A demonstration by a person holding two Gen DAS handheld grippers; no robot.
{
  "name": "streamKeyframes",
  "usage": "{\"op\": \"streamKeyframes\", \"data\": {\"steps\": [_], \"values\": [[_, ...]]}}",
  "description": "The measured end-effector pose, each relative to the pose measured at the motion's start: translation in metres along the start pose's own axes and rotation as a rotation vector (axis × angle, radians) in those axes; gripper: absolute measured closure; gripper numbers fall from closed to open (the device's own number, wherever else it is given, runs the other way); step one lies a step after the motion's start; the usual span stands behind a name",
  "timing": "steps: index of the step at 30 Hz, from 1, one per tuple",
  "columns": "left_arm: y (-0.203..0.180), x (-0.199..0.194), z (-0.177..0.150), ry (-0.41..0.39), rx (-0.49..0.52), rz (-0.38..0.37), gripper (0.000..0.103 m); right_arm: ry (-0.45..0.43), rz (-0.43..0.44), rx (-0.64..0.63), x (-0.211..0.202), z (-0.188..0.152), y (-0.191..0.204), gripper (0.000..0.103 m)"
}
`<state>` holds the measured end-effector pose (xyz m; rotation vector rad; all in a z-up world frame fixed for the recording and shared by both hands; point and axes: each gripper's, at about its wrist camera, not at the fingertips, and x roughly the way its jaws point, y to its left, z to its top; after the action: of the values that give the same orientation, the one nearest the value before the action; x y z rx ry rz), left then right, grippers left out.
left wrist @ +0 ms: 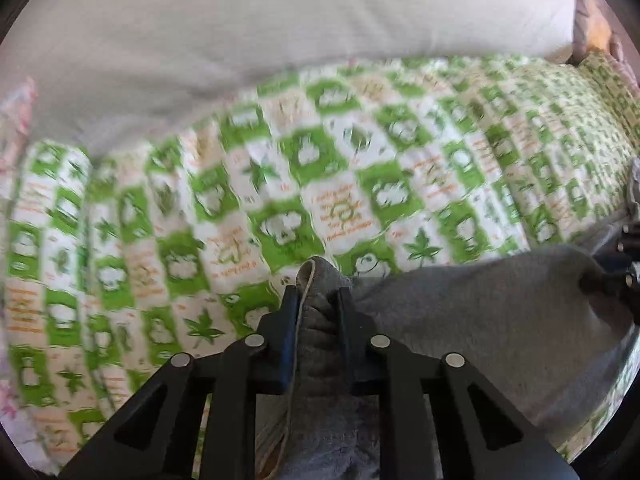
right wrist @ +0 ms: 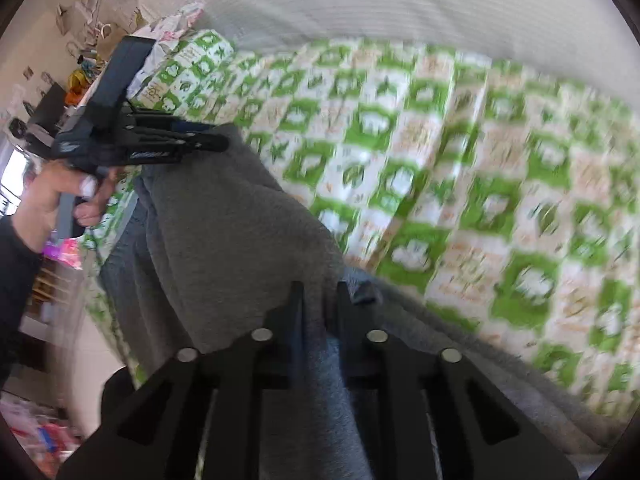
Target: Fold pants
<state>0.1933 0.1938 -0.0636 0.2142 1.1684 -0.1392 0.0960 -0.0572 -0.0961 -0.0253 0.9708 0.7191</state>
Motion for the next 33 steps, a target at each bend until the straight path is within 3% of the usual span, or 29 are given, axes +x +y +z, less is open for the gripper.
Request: {"op": "streamKeyframes", "data": {"steps": [3, 8, 11, 14, 22, 28, 33], "values": [[0.009, -0.036, -0.004, -0.102, -0.048, -0.017, 0.09, -0.093, -0.086, -0.053, -0.023, 0.009, 0.015, 0.092], [0.029, -0.097, -0.008, -0.288, -0.113, -0.007, 0.091, -0.249, -0.16, -0.083, -0.067, 0.027, 0.031, 0.092], [0.032, -0.13, -0.031, -0.39, -0.133, -0.004, 0.091, -0.324, -0.218, -0.15, -0.085, 0.027, 0.055, 0.092], [0.023, -0.14, -0.067, -0.439, -0.143, -0.01, 0.091, -0.358, -0.256, -0.236, -0.09, 0.008, 0.078, 0.092], [0.013, -0.134, -0.155, -0.438, -0.255, -0.083, 0.093, -0.337, -0.249, -0.406, -0.074, -0.063, 0.123, 0.093], [0.013, -0.107, -0.201, -0.359, -0.332, -0.095, 0.093, -0.231, -0.209, -0.463, -0.044, -0.108, 0.146, 0.093], [0.025, -0.094, -0.234, -0.323, -0.436, -0.14, 0.093, -0.122, -0.146, -0.415, -0.019, -0.132, 0.15, 0.086]]}}
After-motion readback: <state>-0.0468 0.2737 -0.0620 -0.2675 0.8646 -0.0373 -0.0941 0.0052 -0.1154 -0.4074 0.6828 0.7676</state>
